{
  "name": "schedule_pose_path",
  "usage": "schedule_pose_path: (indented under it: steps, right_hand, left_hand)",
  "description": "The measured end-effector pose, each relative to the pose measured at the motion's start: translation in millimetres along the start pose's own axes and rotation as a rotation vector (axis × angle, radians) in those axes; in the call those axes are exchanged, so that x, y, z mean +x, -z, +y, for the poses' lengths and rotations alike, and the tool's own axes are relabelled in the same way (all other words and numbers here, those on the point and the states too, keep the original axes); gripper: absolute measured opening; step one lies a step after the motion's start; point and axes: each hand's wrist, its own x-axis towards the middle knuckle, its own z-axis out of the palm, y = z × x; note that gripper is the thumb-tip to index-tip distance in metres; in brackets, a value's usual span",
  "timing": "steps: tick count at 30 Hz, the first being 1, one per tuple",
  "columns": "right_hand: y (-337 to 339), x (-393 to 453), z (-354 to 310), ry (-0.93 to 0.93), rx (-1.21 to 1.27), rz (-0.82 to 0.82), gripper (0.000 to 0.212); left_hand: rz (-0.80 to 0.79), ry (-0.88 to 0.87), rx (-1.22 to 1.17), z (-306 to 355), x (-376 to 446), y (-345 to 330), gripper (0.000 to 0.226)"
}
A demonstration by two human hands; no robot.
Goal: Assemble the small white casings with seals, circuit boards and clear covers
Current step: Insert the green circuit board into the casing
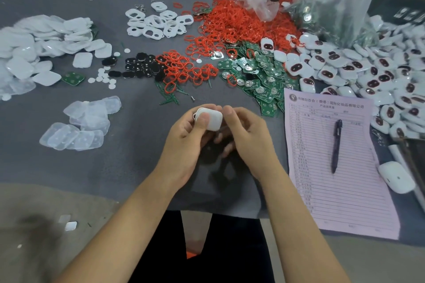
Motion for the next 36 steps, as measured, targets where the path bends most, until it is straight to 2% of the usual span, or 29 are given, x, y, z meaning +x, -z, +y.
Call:
schedule_pose_path:
  steps: [3,7,13,15,18,19,22,25,29,32,36]
  right_hand:
    - [-6,4,-5,-0.053,0.127,-0.087,0.021]
    - [-8,8,-4,-0.098,0.16,-0.085,0.016]
    - [-9,11,-3,-0.145,0.195,-0.019,0.017]
    - [-7,11,-1,-0.142,0.216,-0.008,0.019]
    - [-3,10,2,-0.121,0.236,-0.005,0.021]
    - [-2,9,3,-0.112,0.243,-0.002,0.021]
    - [-1,9,5,-0.091,0.263,-0.006,0.021]
    - [0,9,6,-0.081,0.261,-0.026,0.022]
    - [-1,8,5,-0.061,0.261,-0.015,0.023]
    - [-3,2,6,-0.003,0.174,-0.001,0.028]
    - [1,-5,8,0.032,0.142,-0.062,0.019]
  left_hand:
    - [-0.025,0.002,-0.015,2,0,1,0.025]
    - [-0.02,0.017,-0.037,3,1,1,0.025]
    - [0.01,0.007,0.092,-1,1,2,0.025]
    - [0.015,-0.042,0.235,0,-1,2,0.028]
    - [0.033,-0.198,0.645,-1,-1,9,0.034]
    - [0.03,-0.209,0.682,0,0,11,0.034]
    - [-0.054,-0.105,0.534,5,1,14,0.032]
    - [-0.119,-0.101,0.472,9,0,16,0.028]
    - [-0.079,-0.133,0.439,5,-2,16,0.025]
    - [-0.016,-0.179,0.447,1,-4,15,0.022]
    - [0.021,-0.134,0.344,2,-3,13,0.021]
